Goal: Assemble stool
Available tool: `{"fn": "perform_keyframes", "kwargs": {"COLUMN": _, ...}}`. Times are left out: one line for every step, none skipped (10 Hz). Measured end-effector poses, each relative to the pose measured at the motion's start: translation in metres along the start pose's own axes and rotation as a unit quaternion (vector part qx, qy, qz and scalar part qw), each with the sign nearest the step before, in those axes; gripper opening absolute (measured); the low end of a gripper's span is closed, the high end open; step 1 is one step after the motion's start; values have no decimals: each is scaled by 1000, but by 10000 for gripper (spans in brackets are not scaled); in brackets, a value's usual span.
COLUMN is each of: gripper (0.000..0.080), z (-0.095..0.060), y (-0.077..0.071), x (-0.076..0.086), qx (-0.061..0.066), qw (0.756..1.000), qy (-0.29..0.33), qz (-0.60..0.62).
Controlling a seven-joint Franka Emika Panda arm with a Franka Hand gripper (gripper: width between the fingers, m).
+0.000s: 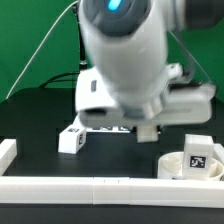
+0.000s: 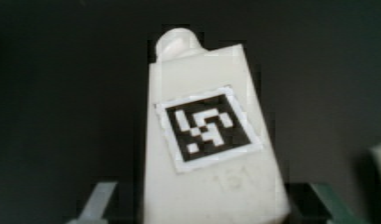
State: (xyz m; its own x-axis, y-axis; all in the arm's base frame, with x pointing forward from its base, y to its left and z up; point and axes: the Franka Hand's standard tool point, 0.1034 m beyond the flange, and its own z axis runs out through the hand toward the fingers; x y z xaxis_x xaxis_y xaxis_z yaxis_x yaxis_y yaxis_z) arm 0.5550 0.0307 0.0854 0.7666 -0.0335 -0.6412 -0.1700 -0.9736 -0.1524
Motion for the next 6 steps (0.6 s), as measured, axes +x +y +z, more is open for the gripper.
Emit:
{"fn": "perform_keyframes", "kwargs": {"gripper": 327, "z": -9, "y": -5, "x": -7, "qx": -1, "qw": 999, "qy": 39, "qz": -4}}
{"fn": "perform_keyframes", "kwargs": {"gripper": 327, "z": -4, "y": -1, "x": 0, "qx": -2, "qw": 997, "qy": 77, "qz": -1}}
{"fn": "perform_keyframes", "kwargs": {"gripper": 327, "z": -3, "y": 0, "x": 1, "qx": -3, "qw": 996, "qy": 91, "qz": 0}}
{"fn": "perform_keyframes", "kwargs": {"gripper": 327, "z": -11, "y": -1, "x": 9, "qx": -5, "qw": 989, "qy": 148, "qz": -1}}
{"fn": "perform_keyframes", "kwargs": {"gripper": 327, "z": -12, "y": 1, "x": 6, "qx": -5, "qw": 982, "qy": 188, "qz": 1}}
{"fn": "perform_keyframes", "kwargs": {"gripper": 327, "z": -19, "y": -3, "x": -1, "qx": -4, "qw": 979, "qy": 204, "qz": 4}}
